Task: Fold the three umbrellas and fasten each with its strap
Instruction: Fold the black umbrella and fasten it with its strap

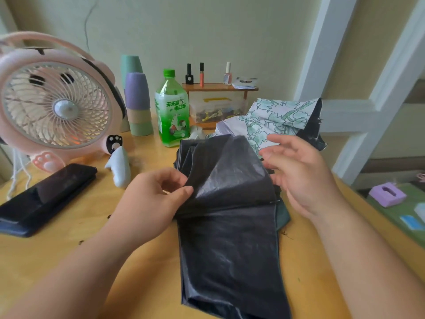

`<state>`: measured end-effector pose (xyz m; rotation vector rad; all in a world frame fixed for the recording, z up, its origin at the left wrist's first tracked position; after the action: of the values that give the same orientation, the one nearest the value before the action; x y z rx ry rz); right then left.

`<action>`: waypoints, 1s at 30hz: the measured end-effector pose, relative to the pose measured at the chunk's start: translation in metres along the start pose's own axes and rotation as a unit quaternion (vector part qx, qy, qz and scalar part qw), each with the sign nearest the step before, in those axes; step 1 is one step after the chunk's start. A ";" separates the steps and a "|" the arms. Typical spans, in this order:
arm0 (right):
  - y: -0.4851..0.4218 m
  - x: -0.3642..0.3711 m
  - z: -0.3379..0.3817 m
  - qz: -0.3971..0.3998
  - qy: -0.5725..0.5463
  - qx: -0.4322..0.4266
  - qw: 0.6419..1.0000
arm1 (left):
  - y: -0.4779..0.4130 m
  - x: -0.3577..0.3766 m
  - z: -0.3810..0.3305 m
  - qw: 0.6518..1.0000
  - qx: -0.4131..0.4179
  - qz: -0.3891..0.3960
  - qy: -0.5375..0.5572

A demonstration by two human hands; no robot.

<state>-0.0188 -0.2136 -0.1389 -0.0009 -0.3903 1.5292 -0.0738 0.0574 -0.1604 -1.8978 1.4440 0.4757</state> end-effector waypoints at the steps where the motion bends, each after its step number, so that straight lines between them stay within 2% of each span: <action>1: 0.004 0.002 0.004 0.013 -0.025 0.012 1.000 | 0.002 0.002 -0.002 0.999 0.009 0.030 0.042; 5: 0.036 0.007 0.014 0.059 -0.086 0.046 0.993 | 0.016 0.006 -0.014 0.969 0.059 0.158 0.182; 10: 0.103 -0.005 0.006 0.114 -0.089 0.038 0.989 | 0.042 -0.004 -0.026 0.929 0.117 0.278 0.213; 13: 0.140 -0.020 -0.007 0.114 -0.072 0.054 0.989 | 0.073 -0.005 -0.017 0.908 0.117 0.357 0.184; 16: 0.165 -0.029 -0.015 0.095 0.042 0.074 0.992 | 0.113 0.001 -0.004 0.903 0.137 0.399 0.080; 18: 0.167 -0.028 -0.016 0.100 0.109 0.104 0.984 | 0.122 0.004 -0.007 0.919 0.151 0.358 0.072; 20: 0.161 -0.026 -0.018 0.102 0.106 0.146 0.978 | 0.113 -0.004 -0.012 0.958 0.143 0.241 0.065; 21: 0.156 -0.025 -0.018 0.103 0.092 0.162 0.977 | 0.106 -0.011 -0.020 0.970 0.176 0.165 0.000; 23: 0.148 -0.021 -0.019 0.111 0.062 0.182 0.975 | 0.101 -0.017 -0.045 0.948 0.267 0.073 -0.159; 25: 0.142 -0.018 -0.022 0.126 0.054 0.183 0.974 | 0.102 -0.005 -0.056 0.913 0.324 0.073 -0.238; 26: 0.140 -0.015 -0.023 0.133 0.056 0.178 0.973 | 0.103 -0.002 -0.056 0.907 0.328 0.072 -0.253; 30: 0.140 -0.010 -0.018 0.143 0.067 0.148 0.976 | 0.108 -0.006 -0.053 0.924 0.309 0.026 -0.222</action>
<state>-0.1499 -0.2116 -0.1920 0.0752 -0.0522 1.8485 -0.1841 0.0089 -0.1524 -1.1602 1.1589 0.3814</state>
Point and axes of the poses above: each hand's wrist, its own y-axis away from the middle knuckle, its own x-axis out of the palm, z = x × y, the point moved 9 cm from there along -y, towards the middle knuckle, and after that the axes turned 11 degrees about -y, right-handed, at the moved point
